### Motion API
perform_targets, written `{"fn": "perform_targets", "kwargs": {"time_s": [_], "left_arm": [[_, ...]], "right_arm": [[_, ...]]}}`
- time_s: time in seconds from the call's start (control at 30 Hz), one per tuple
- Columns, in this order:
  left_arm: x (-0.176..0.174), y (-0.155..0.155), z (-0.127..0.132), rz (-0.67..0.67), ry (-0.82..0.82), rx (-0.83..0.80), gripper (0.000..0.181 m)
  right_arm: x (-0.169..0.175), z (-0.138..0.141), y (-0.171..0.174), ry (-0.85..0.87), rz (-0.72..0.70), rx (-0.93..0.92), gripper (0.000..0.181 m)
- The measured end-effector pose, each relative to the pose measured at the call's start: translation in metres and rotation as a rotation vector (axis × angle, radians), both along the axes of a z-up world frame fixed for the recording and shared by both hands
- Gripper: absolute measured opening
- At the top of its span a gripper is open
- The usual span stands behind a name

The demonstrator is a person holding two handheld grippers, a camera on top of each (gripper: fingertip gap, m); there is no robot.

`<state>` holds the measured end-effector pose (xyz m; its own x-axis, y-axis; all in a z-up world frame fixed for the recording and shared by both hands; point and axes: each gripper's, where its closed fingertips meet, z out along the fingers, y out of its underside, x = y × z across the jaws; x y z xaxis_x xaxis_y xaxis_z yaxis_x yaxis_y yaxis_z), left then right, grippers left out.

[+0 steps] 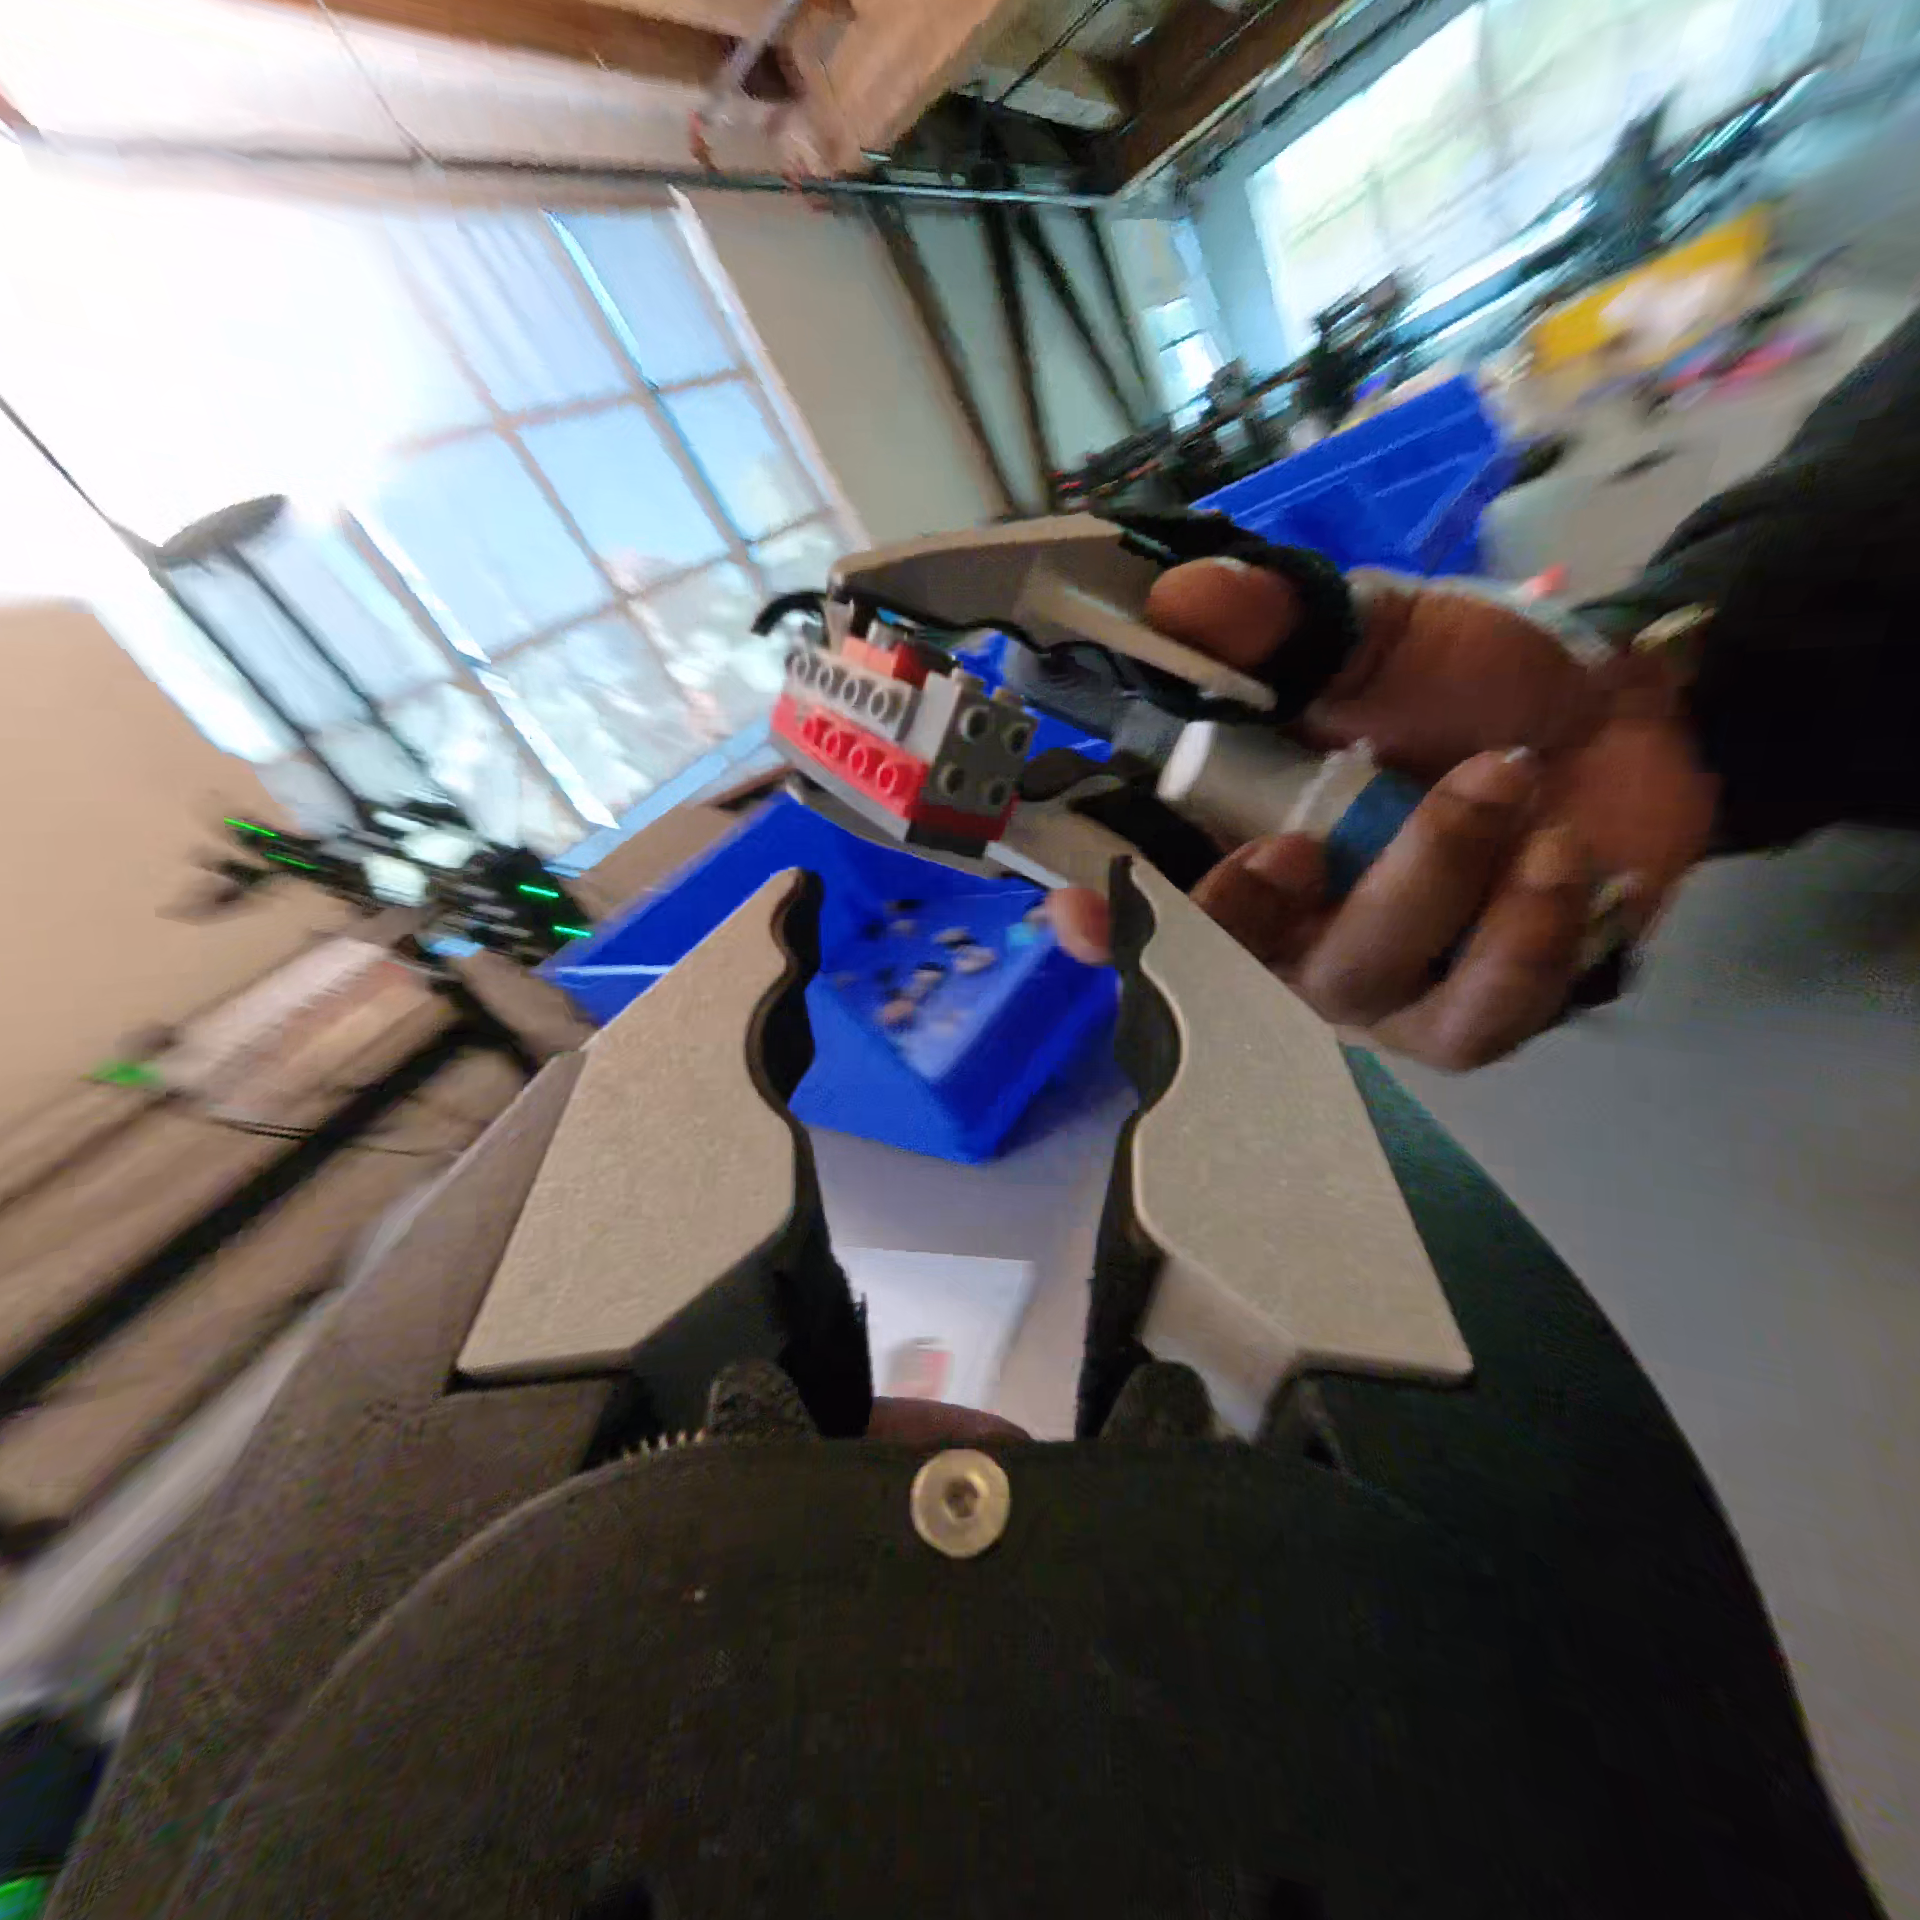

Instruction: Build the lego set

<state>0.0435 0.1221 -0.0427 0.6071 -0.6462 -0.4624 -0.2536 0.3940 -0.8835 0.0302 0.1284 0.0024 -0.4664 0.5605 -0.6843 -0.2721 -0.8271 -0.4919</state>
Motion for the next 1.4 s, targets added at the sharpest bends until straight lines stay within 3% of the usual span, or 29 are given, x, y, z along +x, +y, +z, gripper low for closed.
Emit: {"fn": "perform_targets", "kwargs": {"time_s": [0.03,0.17,0.27,0.4,0.57,0.83,1.4], "left_arm": [[0.004,-0.004,-0.003,-0.086,-0.058,-0.117,0.058],[0.007,-0.011,0.011,-0.301,-0.335,-0.461,0.064],[0.0,-0.005,0.02,-0.335,-0.487,-0.597,0.052],[-0.001,-0.001,0.017,-0.356,-0.547,-0.718,0.046],[0.002,0.0,0.014,-0.324,-0.538,-0.703,0.029],[0.0,0.005,0.012,-0.164,-0.385,-0.502,0.03],[0.0,0.01,0.008,-0.083,-0.339,-0.47,0.031]], "right_arm": [[0.002,0.001,0.001,-0.004,-0.016,0.029,0.029],[0.004,-0.001,0.007,-0.052,-0.093,0.149,0.029],[0.004,-0.004,0.01,-0.089,-0.134,0.23,0.03],[0.001,-0.006,0.009,-0.118,-0.15,0.302,0.03],[-0.005,-0.013,0.002,-0.143,-0.149,0.354,0.03],[-0.004,-0.013,0.001,-0.088,-0.082,0.267,0.03],[-0.005,-0.018,0.007,-0.096,-0.127,0.231,0.03]]}}
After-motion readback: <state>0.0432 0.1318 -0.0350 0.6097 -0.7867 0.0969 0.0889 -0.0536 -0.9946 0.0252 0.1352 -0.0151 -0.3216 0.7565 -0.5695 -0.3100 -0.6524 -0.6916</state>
